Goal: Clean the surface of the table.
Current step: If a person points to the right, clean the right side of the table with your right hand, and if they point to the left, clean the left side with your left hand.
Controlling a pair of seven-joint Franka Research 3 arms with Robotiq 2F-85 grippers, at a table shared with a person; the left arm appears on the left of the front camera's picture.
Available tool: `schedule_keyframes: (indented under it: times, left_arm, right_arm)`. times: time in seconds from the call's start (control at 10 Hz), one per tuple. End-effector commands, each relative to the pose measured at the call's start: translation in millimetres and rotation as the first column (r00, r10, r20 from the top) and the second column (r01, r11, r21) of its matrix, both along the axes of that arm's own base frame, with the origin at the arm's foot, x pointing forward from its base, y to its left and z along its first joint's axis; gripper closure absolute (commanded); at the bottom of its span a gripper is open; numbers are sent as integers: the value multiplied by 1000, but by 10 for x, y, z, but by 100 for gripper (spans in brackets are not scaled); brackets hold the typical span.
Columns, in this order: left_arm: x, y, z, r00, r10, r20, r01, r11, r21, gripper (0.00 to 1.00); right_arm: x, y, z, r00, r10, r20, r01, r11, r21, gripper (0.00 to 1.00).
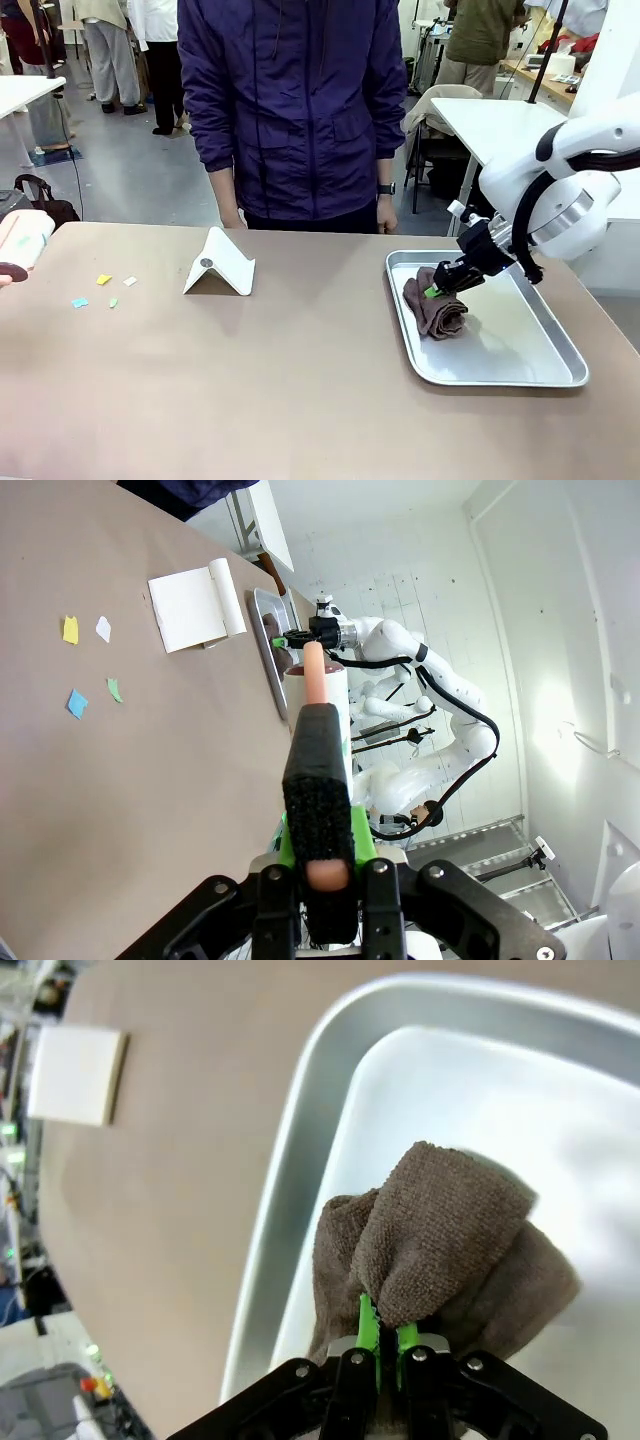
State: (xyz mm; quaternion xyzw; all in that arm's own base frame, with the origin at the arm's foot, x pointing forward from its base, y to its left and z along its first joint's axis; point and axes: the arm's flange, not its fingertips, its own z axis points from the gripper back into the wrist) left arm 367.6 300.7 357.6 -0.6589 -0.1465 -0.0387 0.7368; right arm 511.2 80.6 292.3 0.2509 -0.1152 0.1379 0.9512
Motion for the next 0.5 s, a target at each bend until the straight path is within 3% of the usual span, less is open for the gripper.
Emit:
schedule_keyframes:
  times: [0.0, 0.4]
  left_arm:
    - [-19, -7, 53, 1000, -1, -14, 1, 1000, -2, 100]
    - [-19, -7, 53, 1000, -1, -14, 1, 1000, -2, 100]
  right_arm:
    - [8, -289, -63, 993, -114, 28, 116, 989, -88, 93]
    - [-132, -902, -27, 966, -260, 20, 260, 965, -29, 93]
